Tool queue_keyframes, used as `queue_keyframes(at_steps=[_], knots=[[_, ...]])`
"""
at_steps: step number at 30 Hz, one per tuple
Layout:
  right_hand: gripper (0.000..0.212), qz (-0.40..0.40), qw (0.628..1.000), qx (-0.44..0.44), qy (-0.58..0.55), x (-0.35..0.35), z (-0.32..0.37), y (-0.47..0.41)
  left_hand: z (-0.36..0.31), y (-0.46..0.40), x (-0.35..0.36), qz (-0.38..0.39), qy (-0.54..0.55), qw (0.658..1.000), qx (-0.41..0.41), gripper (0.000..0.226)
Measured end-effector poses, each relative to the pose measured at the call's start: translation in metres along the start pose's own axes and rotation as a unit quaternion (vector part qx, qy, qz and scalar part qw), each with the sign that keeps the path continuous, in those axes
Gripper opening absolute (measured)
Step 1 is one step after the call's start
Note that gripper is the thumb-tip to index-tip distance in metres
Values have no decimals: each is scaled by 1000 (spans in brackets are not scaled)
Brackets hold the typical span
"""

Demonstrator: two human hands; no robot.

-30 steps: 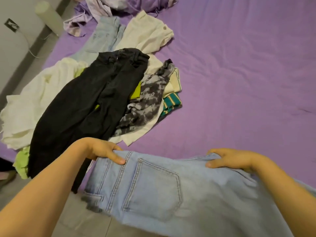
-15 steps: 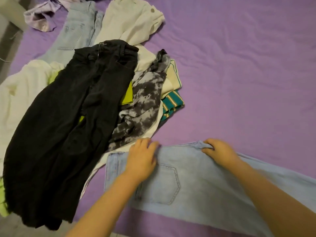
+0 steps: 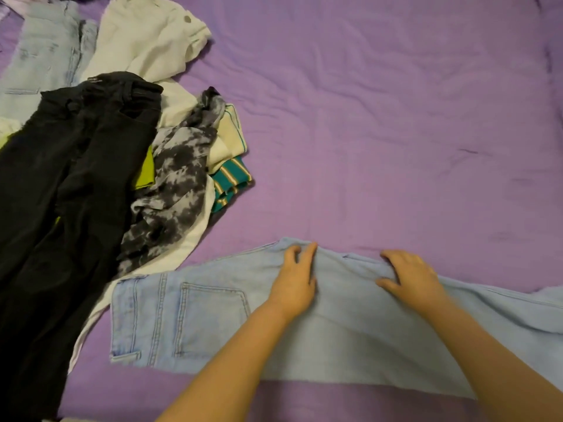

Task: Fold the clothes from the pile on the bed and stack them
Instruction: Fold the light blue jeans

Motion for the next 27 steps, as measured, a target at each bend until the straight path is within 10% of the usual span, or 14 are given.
queue_keyframes(at_steps=[18, 27], knots=[[34, -67, 996, -28, -54, -32, -128, -8, -102, -67, 62, 56, -235, 969, -43, 25], [10, -142, 970, 156, -118, -15, -216, 51, -178, -65, 108, 113, 98, 988, -29, 31]])
Point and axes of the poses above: each hand's wrist, its own y-axis away from the middle knuckle, its own x-axis out of the palm, z = x × y, the point moved 2 cm from there along -y, towards the middle knuckle, and after that the axes turned 9 degrees about x, right-handed, at the moved point
